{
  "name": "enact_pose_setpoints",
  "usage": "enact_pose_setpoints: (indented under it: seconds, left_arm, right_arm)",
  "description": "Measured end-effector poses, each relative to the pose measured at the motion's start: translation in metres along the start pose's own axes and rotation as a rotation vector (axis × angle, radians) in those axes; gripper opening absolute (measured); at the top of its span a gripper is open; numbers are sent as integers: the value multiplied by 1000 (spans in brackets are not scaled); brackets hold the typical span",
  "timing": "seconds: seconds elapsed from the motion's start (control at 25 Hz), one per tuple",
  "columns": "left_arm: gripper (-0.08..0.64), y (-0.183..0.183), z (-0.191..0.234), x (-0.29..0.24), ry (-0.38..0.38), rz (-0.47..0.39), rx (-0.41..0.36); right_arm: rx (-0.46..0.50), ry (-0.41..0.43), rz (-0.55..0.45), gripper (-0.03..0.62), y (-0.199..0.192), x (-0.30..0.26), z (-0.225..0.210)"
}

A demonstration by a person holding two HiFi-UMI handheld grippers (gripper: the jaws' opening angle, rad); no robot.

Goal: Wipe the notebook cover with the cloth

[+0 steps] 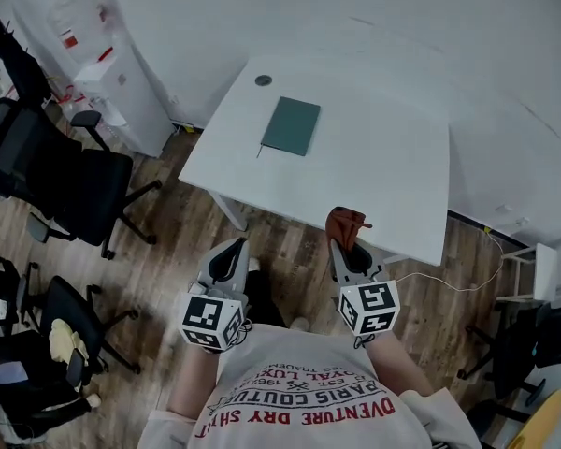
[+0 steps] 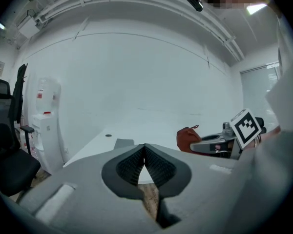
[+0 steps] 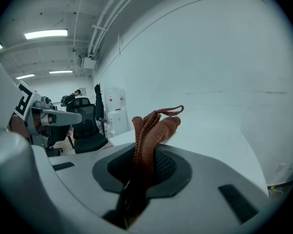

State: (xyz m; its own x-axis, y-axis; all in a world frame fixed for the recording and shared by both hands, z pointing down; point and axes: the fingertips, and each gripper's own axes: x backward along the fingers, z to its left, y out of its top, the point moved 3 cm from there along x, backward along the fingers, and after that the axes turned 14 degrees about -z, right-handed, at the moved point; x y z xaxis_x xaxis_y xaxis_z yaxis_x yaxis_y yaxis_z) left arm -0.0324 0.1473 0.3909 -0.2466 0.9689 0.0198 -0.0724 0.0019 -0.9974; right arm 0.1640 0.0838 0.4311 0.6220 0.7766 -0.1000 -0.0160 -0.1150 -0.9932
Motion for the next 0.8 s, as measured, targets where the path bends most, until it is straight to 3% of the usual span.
enact_pose_setpoints:
  seconds: [0.64, 0.8]
  left_arm:
    - [9, -7, 171, -240, -221, 67, -9]
    - [9, -27, 196, -283, -285, 114, 25]
  right_arm:
    - [-16, -217, 30, 74, 25, -226, -66]
    - [-29, -265, 53, 74, 20, -269, -76]
